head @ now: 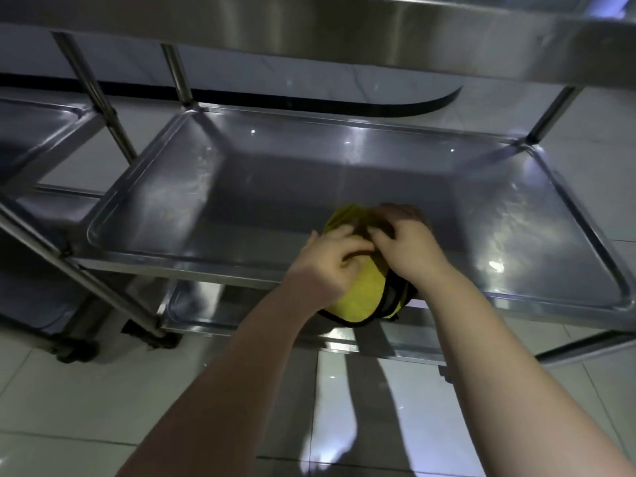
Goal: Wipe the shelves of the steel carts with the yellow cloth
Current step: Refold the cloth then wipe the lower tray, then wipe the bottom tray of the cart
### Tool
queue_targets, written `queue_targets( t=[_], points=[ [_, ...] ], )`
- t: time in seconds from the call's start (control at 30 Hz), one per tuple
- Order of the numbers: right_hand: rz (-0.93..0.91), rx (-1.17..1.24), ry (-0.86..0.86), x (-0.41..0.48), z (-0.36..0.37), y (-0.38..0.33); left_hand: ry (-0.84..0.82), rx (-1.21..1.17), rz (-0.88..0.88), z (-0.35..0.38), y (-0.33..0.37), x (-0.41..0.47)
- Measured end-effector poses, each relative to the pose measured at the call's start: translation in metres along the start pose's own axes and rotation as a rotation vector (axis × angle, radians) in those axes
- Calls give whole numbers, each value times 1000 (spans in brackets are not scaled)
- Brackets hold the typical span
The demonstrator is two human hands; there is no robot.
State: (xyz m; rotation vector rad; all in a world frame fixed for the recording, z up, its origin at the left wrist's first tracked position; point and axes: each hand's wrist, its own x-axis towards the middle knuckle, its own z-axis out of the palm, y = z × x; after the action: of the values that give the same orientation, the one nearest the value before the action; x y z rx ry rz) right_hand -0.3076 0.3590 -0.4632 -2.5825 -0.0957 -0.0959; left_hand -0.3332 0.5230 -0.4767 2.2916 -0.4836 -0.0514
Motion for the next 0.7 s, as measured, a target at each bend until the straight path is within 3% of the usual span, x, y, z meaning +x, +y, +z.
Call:
queue_targets(
  t=[0.13, 0.27, 0.4, 0.6, 0.7],
  points=[
    [5, -200, -169, 21, 9, -18, 160, 40, -90, -19, -17, -20],
    [108, -154, -134, 16, 1, -17, 229, 12, -84, -17, -17, -29],
    [5, -145, -74, -20, -13, -12, 259, 3, -95, -9, -11, -29],
    [-138, 228, 128, -98, -37, 3, 273, -14, 27, 9, 9, -49],
    [-231, 305, 196, -128, -44, 13, 130, 137, 168, 21, 21, -58]
  ],
)
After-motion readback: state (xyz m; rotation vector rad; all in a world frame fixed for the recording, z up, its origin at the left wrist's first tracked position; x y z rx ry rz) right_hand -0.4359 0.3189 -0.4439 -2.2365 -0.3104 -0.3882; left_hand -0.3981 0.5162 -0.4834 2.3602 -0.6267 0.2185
